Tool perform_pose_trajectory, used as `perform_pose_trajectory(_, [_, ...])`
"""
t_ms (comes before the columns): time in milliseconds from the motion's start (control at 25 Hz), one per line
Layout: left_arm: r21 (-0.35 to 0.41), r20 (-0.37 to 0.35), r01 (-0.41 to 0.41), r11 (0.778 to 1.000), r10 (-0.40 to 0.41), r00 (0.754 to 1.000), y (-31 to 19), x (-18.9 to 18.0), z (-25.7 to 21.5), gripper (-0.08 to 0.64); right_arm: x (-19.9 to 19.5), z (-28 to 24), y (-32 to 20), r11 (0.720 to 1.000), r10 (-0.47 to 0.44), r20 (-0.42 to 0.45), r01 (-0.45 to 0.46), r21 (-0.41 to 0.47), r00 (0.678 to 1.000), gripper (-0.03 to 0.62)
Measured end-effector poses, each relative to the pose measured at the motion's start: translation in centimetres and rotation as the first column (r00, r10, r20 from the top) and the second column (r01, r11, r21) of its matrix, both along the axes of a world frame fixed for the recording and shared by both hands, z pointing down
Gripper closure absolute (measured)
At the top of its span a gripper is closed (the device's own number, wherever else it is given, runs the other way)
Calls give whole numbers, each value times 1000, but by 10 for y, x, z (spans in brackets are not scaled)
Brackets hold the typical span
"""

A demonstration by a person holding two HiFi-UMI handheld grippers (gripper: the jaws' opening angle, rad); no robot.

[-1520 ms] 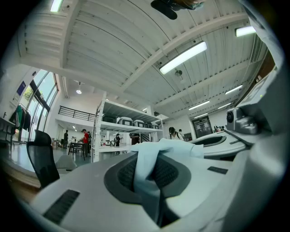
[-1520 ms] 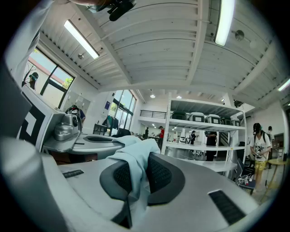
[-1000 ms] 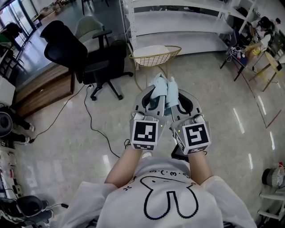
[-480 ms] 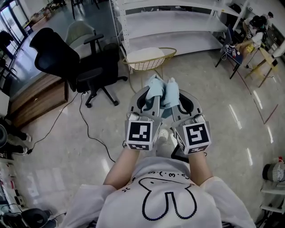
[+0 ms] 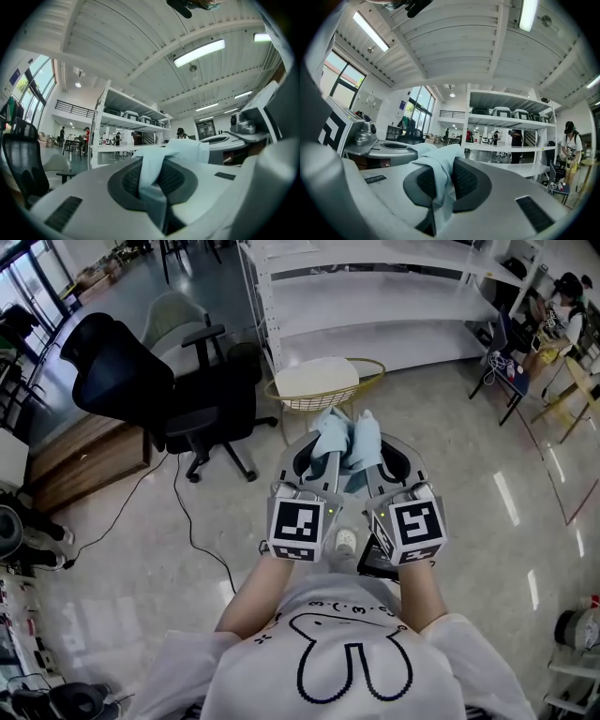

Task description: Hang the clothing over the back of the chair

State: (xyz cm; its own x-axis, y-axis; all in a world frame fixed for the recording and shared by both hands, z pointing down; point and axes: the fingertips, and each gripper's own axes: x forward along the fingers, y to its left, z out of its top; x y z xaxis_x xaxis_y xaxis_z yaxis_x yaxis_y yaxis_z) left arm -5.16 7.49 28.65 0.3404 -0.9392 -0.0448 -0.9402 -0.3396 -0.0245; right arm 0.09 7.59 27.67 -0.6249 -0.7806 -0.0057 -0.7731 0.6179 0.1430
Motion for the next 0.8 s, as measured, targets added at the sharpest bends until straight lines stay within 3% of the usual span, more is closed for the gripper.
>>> perform_pose_trajectory(440, [-58, -5, 33, 998, -33, 999, -134, 8, 17, 509, 23, 9, -129, 997, -67, -22, 67, -27, 998, 563])
perform_pose_trajectory(800, [-97, -21, 23, 995, -25, 999, -231, 2, 23, 509, 29, 21, -206, 991, -128, -45, 125, -55, 991, 561])
